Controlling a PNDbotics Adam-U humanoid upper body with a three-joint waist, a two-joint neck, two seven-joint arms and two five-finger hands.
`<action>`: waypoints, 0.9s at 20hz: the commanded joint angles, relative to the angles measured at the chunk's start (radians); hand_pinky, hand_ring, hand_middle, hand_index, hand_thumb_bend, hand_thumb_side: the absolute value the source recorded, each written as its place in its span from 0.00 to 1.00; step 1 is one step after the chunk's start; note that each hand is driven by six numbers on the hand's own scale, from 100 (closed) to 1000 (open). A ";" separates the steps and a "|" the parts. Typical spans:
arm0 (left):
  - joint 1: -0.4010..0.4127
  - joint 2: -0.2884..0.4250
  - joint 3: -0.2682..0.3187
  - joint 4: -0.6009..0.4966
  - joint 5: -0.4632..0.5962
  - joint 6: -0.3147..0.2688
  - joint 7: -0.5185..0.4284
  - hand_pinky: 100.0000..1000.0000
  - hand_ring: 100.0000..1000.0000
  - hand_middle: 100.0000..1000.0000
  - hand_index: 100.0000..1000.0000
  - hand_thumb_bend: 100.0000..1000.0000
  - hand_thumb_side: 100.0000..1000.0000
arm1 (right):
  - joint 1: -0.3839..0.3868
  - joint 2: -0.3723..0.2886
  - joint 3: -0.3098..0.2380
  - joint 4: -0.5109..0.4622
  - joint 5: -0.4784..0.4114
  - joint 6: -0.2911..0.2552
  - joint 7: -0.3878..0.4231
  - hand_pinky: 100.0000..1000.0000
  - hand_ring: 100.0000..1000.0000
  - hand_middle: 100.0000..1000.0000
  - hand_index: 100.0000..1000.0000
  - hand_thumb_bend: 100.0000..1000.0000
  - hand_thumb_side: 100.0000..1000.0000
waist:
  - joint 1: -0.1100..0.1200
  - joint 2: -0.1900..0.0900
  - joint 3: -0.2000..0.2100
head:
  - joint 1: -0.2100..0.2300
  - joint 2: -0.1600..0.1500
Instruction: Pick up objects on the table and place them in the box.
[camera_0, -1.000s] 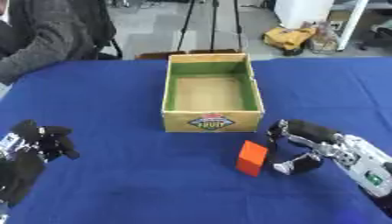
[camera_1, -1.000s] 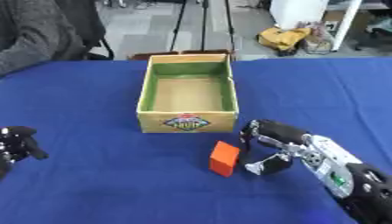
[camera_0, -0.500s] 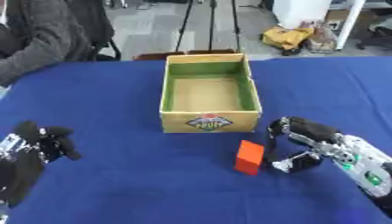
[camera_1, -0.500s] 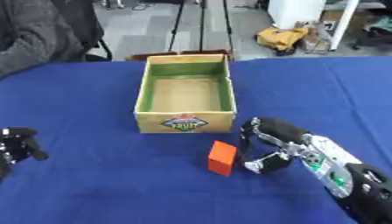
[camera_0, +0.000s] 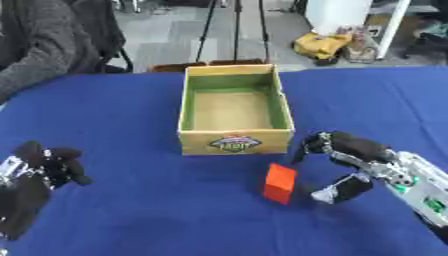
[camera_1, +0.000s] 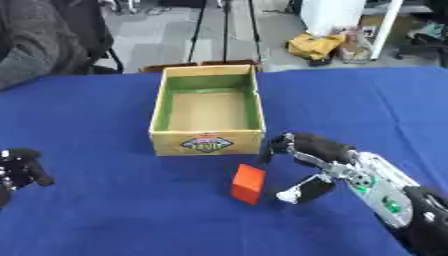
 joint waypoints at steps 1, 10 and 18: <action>-0.012 0.014 0.007 -0.013 0.004 -0.001 0.005 0.59 0.45 0.45 0.70 0.15 1.00 | -0.007 -0.038 -0.018 -0.042 -0.030 0.007 0.017 0.75 0.75 0.64 0.76 0.41 0.32 | 0.000 -0.016 -0.002 | 0.000 -0.012; -0.011 0.014 0.006 -0.012 0.002 -0.002 0.007 0.59 0.45 0.45 0.70 0.15 1.00 | -0.011 -0.034 -0.021 -0.055 -0.055 0.017 0.024 0.77 0.78 0.68 0.80 0.44 0.43 | 0.001 -0.015 -0.002 | 0.002 -0.007; -0.012 0.014 0.005 -0.013 0.004 -0.001 0.007 0.59 0.45 0.45 0.70 0.15 1.00 | -0.023 -0.025 -0.020 -0.048 -0.062 0.019 0.024 0.78 0.80 0.72 0.83 0.46 0.47 | 0.001 -0.017 -0.002 | -0.003 -0.009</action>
